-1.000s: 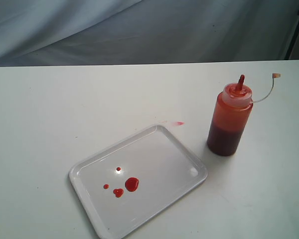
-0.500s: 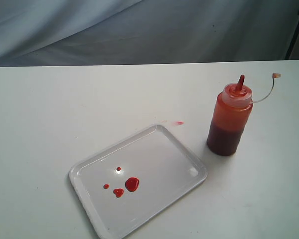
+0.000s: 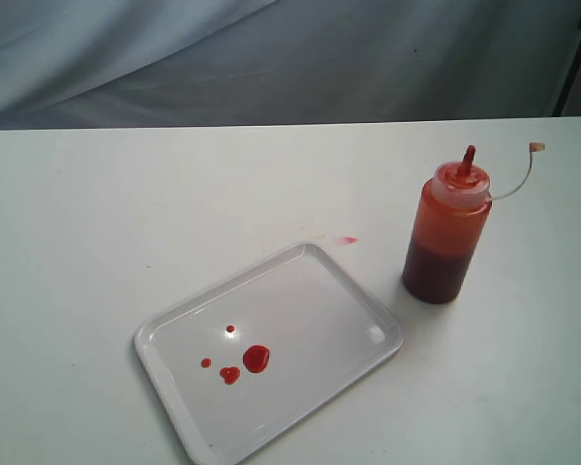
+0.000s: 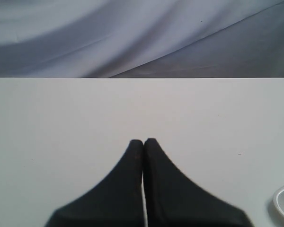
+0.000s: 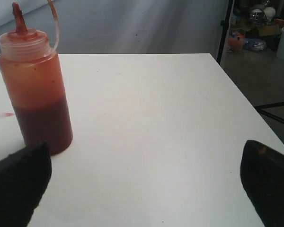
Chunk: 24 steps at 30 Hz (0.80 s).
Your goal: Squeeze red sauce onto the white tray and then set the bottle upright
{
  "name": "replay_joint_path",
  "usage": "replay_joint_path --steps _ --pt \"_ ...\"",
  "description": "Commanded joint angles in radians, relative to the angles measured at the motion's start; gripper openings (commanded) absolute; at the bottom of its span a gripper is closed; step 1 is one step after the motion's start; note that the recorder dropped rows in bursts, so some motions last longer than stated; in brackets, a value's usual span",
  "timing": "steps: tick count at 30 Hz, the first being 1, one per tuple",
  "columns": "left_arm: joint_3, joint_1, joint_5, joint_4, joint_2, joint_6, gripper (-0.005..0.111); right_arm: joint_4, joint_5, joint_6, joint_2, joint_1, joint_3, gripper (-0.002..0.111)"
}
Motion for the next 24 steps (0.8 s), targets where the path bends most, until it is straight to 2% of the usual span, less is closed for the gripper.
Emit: replay_joint_path --steps 1,24 --pt "0.005 0.004 -0.011 -0.004 -0.005 -0.002 0.000 -0.007 -0.001 0.006 -0.003 -0.005 0.003 0.105" --pt "0.005 0.004 -0.011 -0.004 -0.005 -0.002 0.000 -0.007 -0.001 0.006 -0.003 -0.015 0.003 0.105"
